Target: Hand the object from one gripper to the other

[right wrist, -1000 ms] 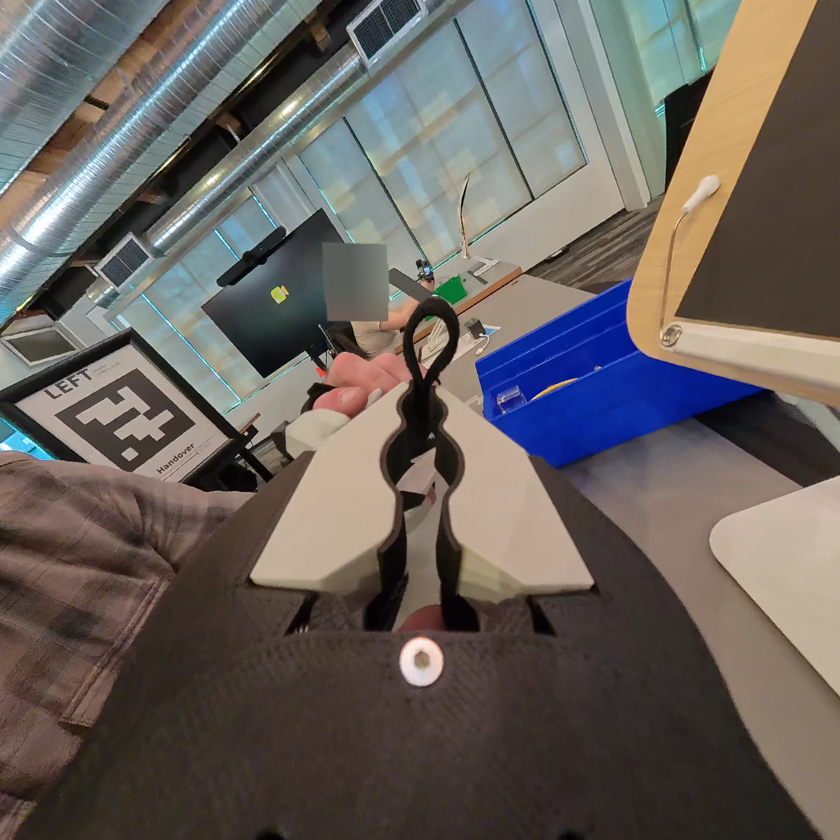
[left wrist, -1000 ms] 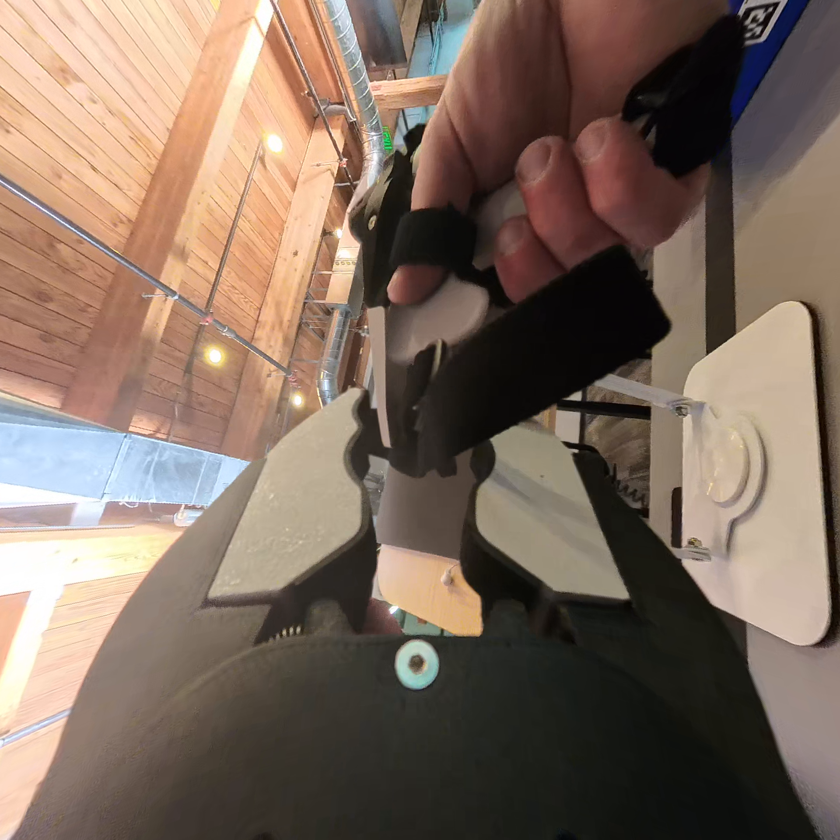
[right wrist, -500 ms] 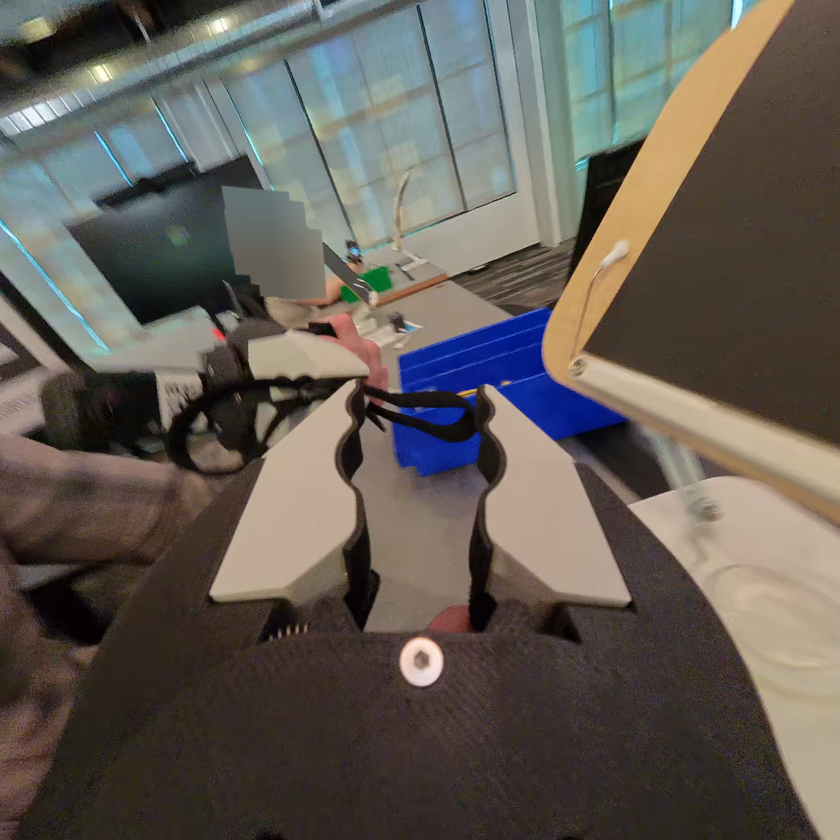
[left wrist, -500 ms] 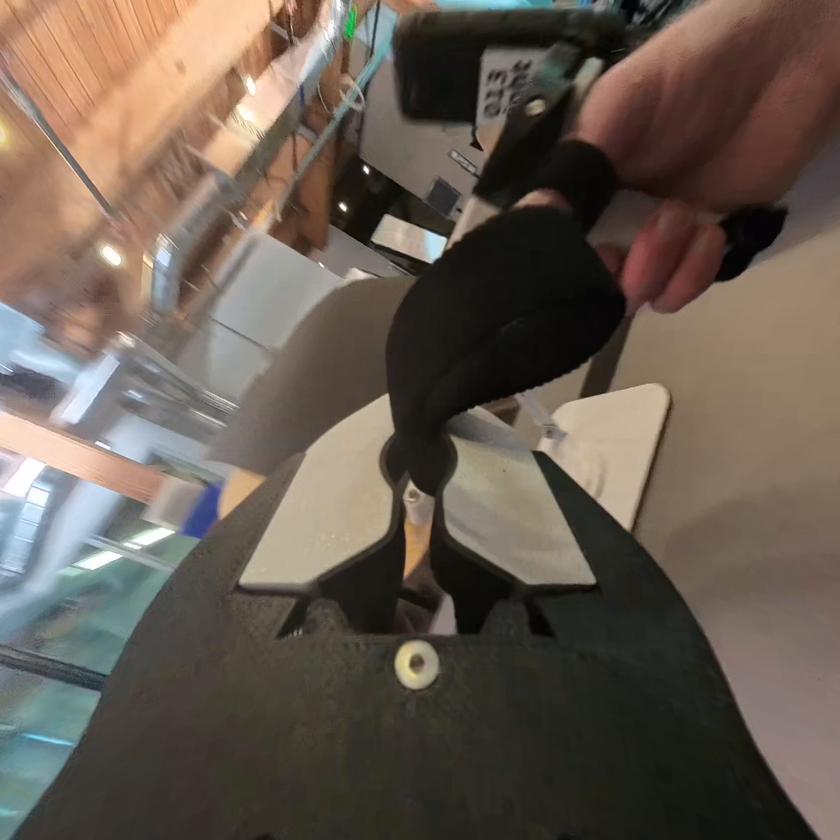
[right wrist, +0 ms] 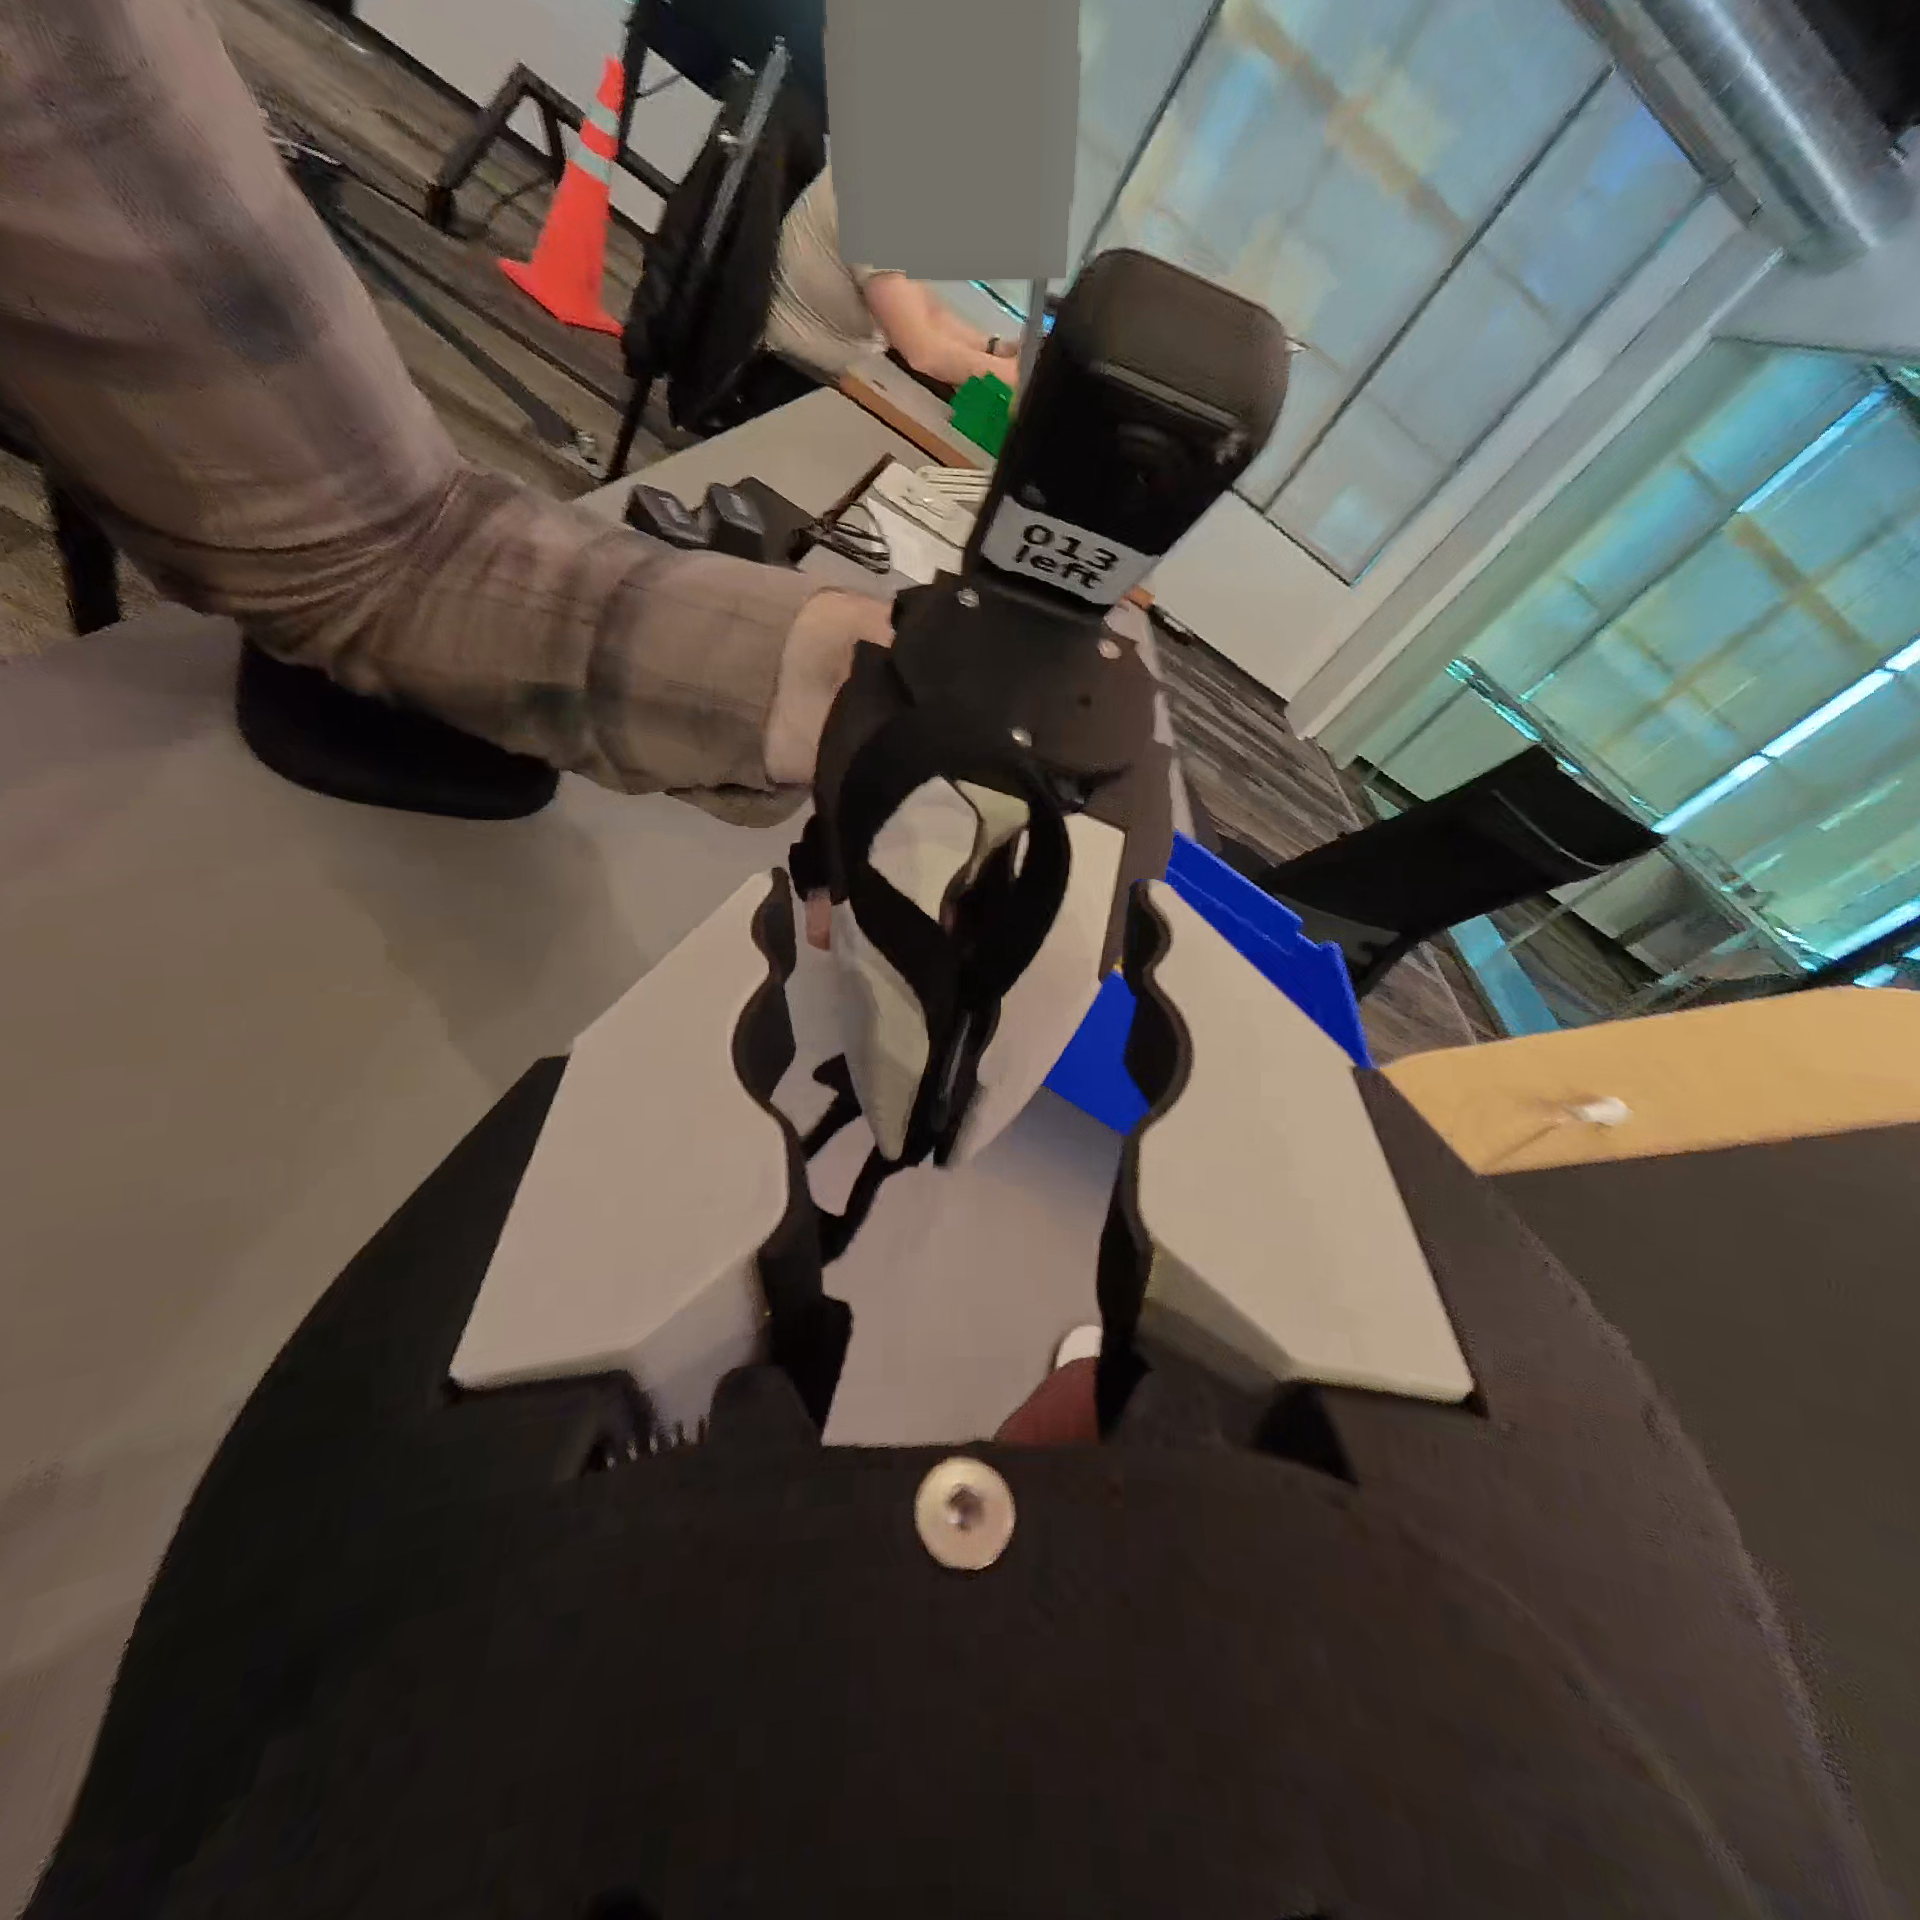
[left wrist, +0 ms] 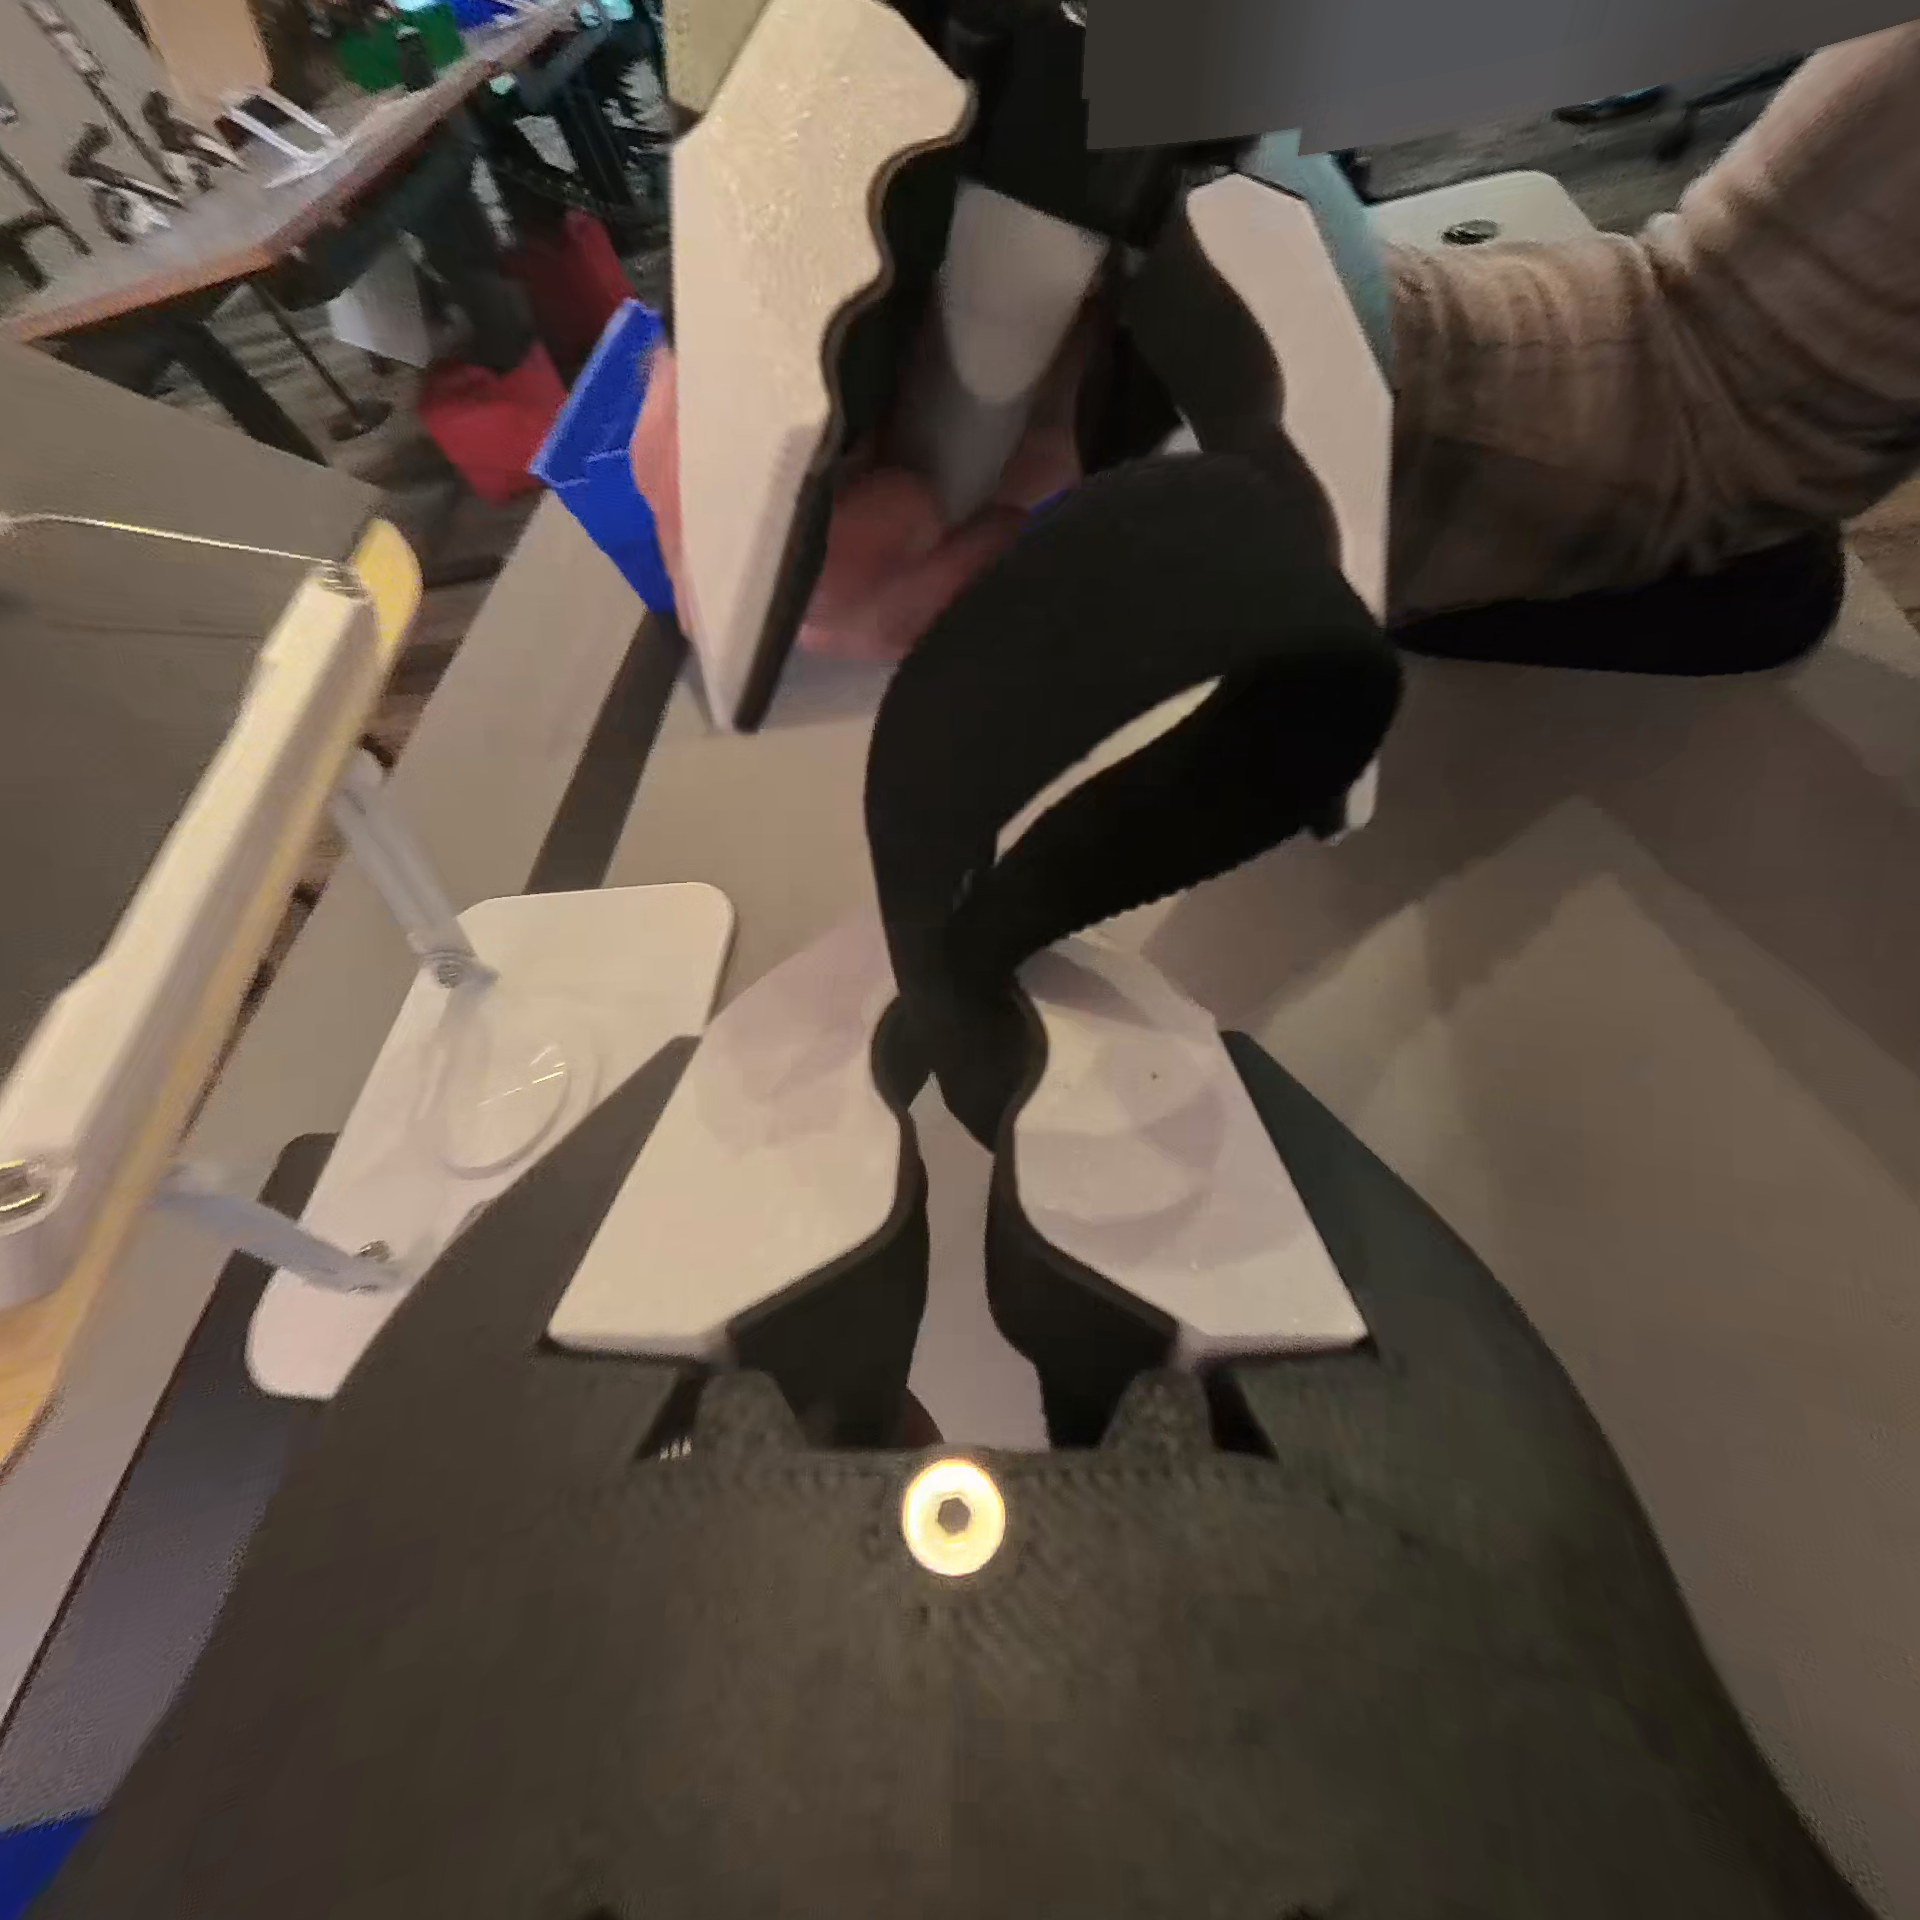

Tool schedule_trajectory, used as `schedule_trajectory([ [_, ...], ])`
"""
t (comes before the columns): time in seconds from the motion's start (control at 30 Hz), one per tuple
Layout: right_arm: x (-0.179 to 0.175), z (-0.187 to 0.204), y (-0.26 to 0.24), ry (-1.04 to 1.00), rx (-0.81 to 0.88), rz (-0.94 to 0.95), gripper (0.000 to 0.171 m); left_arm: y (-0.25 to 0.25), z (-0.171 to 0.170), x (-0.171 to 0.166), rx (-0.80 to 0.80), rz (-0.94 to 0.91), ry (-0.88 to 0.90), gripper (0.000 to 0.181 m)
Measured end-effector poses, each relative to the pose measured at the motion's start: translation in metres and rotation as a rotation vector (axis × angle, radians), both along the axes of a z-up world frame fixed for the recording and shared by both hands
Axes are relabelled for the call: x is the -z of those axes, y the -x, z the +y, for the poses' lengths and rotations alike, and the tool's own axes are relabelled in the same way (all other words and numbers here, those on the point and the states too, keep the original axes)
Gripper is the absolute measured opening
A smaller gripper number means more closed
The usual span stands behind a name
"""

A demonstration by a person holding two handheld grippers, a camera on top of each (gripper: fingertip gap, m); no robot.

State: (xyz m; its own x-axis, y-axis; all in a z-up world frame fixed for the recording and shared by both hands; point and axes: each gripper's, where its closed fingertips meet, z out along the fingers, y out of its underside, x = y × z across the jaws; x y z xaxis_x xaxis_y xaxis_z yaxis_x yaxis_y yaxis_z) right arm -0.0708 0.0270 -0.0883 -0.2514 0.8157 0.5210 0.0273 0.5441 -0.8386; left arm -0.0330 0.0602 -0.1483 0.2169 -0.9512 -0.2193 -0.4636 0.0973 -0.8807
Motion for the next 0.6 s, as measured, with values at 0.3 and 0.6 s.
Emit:
schedule_trajectory([
  [0.3,0.009,-0.013,0.009,0.096,-0.074,-0.032,0.003,-0.004,-0.026,0.018,0.14,0.098,0.035,0.006],
  [0.6,-0.013,0.015,0.013,0.381,-0.019,0.07,0.0,0.002,-0.007,-0.001,0.043,0.026,-0.048,0.024],
])
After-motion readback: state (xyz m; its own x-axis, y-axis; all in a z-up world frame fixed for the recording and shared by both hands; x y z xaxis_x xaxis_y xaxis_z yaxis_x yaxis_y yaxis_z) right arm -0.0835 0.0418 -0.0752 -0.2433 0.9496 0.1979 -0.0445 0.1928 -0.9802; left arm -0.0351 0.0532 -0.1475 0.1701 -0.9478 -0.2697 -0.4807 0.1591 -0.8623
